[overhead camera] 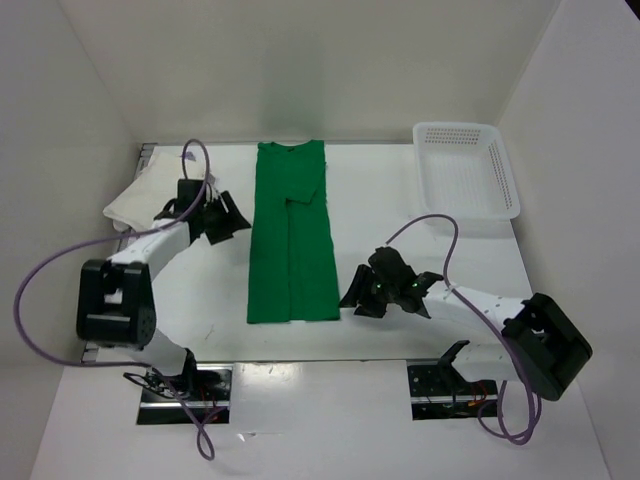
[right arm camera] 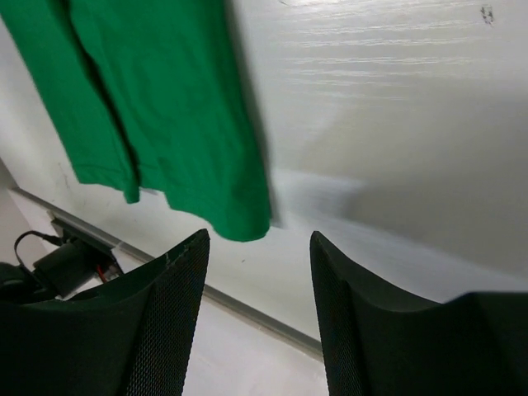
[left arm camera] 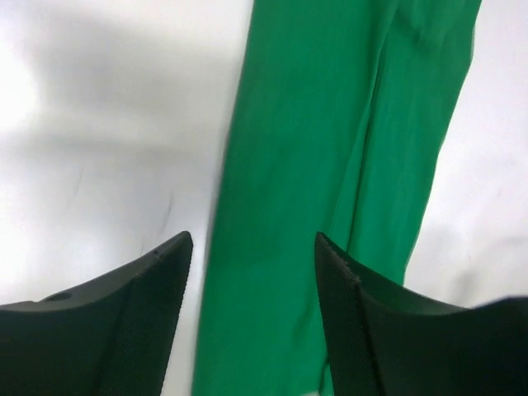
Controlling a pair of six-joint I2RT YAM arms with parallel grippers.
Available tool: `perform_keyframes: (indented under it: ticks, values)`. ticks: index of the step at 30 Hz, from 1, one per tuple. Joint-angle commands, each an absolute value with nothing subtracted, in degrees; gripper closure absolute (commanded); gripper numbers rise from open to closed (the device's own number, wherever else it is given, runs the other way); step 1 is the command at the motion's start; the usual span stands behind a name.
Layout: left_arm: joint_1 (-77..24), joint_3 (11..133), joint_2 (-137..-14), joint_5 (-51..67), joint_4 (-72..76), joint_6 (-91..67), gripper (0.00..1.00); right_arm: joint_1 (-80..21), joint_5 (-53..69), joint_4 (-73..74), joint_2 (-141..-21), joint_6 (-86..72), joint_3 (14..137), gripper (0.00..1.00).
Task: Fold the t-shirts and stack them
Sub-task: Pick up the rectangle-folded T-shirt from the center of the board.
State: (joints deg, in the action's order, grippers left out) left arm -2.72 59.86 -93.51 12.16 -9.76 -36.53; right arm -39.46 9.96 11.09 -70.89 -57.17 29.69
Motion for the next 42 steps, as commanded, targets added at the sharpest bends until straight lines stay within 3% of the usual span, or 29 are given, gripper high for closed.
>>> perform_keyframes:
  ticks: [1,3,6,9,13,16,24,33,42]
  values:
    - [-2.98,51.44,-81.79,16.25,-13.87,-37.71,0.33,-39.20,10.81,4.06,-72.16,-57.04,27.08,0.42]
    - [-2.99,46.00,-74.06,16.79,-18.35,-37.71,0.46,-39.73,10.81,3.43,-72.69,-57.04,26.37,0.42]
    - [-5.78,40.62,-65.17,18.37,-22.67,-39.97,0.53,-40.34,11.42,1.32,-73.82,-58.53,25.84,0.42]
    - [-10.97,36.22,-62.67,18.37,-24.94,-45.95,0.52,-40.96,12.03,-0.18,-75.14,-58.54,25.84,0.42]
    - [-16.25,30.42,-56.79,14.16,-25.84,-53.59,0.39,-41.66,12.82,-0.18,-75.67,-58.54,27.07,0.42]
    - [-16.26,24.45,-51.69,15.12,-24.79,-58.26,0.37,-42.97,12.83,-0.70,-76.20,-59.76,27.07,0.43]
    - [-16.96,12.84,-43.44,17.40,-23.12,-62.13,0.43,-44.12,12.74,-1.93,-78.66,-61.79,26.46,0.60]
    - [-16.96,14.40,-39.11,12.07,-23.45,-63.91,0.45,-44.12,11.25,-0.18,-79.46,-61.79,28.13,0.62]
    - [-16.96,16.87,-47.45,7.47,-18.19,-65.31,0.52,-44.12,10.20,1.14,-77.61,-61.79,26.89,0.66]
